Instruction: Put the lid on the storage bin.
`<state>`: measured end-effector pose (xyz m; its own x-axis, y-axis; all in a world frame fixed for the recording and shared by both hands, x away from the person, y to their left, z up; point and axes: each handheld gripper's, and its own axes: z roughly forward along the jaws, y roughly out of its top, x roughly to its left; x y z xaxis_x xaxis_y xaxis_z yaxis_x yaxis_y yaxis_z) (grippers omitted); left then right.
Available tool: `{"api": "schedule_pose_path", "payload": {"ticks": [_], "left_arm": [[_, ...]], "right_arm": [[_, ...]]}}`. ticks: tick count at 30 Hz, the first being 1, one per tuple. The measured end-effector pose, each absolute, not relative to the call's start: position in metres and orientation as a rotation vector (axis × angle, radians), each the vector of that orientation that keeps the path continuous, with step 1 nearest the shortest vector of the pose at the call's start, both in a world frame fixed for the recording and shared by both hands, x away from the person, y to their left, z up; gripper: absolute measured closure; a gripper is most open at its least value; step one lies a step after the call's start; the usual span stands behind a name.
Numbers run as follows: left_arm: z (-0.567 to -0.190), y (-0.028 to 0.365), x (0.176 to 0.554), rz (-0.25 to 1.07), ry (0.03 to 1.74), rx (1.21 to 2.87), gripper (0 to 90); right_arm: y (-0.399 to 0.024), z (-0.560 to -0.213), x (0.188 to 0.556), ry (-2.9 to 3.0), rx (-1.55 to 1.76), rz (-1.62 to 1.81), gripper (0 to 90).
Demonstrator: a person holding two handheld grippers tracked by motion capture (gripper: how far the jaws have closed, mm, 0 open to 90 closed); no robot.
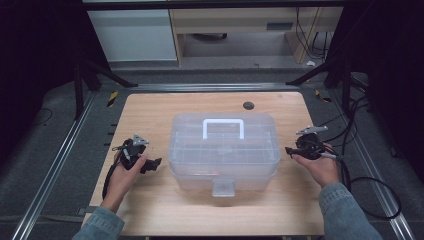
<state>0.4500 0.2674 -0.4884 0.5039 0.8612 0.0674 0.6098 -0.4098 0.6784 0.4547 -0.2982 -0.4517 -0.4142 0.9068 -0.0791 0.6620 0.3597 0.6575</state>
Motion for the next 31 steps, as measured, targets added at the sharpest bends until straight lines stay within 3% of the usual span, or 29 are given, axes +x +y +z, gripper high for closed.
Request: {"api": "schedule_pose_path", "payload": {"ticks": [7, 22, 31], "left_arm": [[-0.497, 0.271, 0.471, 0.582, 1.261, 2.109, 4.9], [-0.514, 0.269, 0.492, 0.54, 1.308, 2.041, 3.2], [-0.517, 0.268, 0.494, 0.554, 1.315, 2.022, 0.0]], "right_arm": [[-0.302, -0.47, 0.479, 2.094, 1.473, 0.766, 25.0], [-0.298, -0.499, 0.503, 1.986, 1.542, 0.813, 18.4], [-0.291, -0.505, 0.508, 1.983, 1.526, 0.829, 1.5]]}}
